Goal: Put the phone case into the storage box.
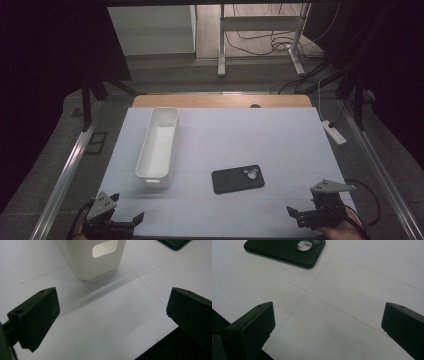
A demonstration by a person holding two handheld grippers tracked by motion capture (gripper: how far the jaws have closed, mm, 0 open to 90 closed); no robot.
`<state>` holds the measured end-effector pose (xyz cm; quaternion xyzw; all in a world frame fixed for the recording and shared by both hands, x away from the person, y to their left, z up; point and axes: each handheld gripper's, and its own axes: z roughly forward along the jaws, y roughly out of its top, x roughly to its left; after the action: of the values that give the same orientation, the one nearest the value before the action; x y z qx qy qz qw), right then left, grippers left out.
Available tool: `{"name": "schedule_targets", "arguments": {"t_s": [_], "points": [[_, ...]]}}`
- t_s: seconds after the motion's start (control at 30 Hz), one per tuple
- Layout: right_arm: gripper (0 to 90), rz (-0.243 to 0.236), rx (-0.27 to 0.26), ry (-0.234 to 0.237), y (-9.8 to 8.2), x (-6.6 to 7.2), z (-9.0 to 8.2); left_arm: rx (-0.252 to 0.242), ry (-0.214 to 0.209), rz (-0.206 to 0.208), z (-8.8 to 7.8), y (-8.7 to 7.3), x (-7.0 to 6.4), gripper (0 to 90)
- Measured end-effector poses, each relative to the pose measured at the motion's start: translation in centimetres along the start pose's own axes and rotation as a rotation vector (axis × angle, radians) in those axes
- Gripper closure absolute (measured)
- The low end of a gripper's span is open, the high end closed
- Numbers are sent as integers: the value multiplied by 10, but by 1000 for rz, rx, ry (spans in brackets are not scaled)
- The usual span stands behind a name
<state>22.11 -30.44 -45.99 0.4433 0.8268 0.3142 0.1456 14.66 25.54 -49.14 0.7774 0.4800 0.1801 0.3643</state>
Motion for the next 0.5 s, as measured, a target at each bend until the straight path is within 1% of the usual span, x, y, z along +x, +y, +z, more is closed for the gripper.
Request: {"name": "schedule_targets", "arguments": {"t_s": [0.13, 0.23, 0.5], "points": [[0, -3, -2, -5, 2, -1, 0, 0, 1, -3, 0, 0, 0, 0], [0, -3, 11, 4, 4, -1, 2, 2, 2, 0, 0, 0, 0, 0], [0, -18, 12, 14, 10, -1, 5, 8, 5, 13, 1, 0, -1, 0]]}}
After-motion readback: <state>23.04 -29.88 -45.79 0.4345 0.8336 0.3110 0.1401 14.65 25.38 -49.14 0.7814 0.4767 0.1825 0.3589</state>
